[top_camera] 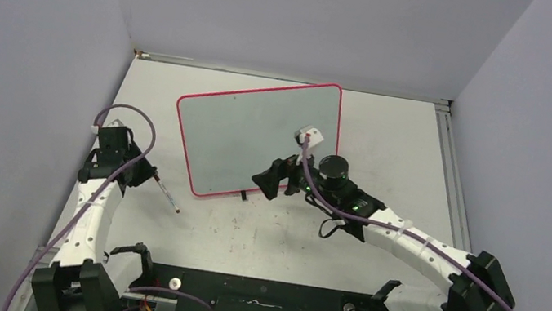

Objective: Write a sentence on the whiteboard
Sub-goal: Open the whiteboard marker at the center of the board.

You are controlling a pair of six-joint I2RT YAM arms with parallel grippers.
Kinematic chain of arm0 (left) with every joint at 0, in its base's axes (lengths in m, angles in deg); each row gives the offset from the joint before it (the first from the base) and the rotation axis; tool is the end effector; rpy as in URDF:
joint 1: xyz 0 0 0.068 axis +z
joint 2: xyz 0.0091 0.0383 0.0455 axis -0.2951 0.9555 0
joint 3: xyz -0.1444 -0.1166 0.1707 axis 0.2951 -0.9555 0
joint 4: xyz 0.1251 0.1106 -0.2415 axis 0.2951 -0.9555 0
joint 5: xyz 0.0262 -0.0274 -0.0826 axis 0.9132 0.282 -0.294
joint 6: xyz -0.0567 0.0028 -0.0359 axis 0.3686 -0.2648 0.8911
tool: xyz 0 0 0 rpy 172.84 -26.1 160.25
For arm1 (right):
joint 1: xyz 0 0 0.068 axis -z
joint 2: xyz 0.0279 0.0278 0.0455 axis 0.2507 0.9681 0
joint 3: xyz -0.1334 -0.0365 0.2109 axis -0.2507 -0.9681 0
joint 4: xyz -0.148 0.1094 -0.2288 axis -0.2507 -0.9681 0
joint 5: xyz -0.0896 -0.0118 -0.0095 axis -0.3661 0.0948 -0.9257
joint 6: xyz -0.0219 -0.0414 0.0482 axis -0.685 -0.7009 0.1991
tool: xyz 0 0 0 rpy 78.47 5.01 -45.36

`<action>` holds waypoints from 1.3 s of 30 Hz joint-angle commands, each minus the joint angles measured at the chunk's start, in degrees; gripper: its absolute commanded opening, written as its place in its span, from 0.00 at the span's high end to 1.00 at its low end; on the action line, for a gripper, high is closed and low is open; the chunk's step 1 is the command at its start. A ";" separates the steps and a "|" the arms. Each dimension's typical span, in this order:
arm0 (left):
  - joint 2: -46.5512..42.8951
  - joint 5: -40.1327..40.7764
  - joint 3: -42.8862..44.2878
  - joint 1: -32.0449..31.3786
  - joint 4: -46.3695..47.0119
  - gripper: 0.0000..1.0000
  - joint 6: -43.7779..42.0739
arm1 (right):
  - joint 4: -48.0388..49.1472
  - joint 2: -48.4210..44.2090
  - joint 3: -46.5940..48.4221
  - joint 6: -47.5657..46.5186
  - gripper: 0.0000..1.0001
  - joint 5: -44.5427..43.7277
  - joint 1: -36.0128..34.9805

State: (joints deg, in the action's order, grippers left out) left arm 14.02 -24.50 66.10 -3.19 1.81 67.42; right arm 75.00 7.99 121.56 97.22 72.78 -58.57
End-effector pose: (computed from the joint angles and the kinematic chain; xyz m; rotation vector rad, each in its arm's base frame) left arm 0.2478 0.0584 0.1904 -0.9590 2.3184 -0.2025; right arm 0.2283 0.2397 0.2443 -0.5675 1.8416 1.0195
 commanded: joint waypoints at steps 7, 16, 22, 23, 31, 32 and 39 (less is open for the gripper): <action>-10.52 1.49 -1.36 -15.19 -0.98 1.00 16.57 | 5.94 20.43 14.35 1.83 0.07 3.20 -16.94; -10.69 2.85 -3.28 -25.04 2.97 1.00 24.54 | 4.58 30.74 20.24 3.54 0.20 3.13 -20.96; -10.99 4.33 -4.53 -27.61 4.84 1.00 27.00 | 3.21 33.76 21.72 4.32 0.46 1.98 -20.98; -11.09 4.42 -4.58 -27.72 4.94 1.00 27.13 | 3.03 33.96 21.85 4.36 0.50 1.98 -20.99; -11.19 1.85 -4.35 -27.96 7.45 0.97 24.28 | 0.06 32.85 22.24 5.20 0.95 -0.03 -20.92; -11.33 0.24 -4.17 -27.97 8.63 0.83 22.39 | -0.44 31.85 21.80 5.20 0.95 0.00 -20.75; -12.24 -5.36 2.73 -28.10 7.62 0.35 7.97 | -3.84 23.55 17.36 5.09 0.95 10.07 -15.04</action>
State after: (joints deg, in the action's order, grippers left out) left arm 2.99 -25.16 62.49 -30.99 6.55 85.61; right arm 71.15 39.24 140.34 102.40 74.86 -77.44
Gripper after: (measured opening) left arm 0.621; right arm 0.150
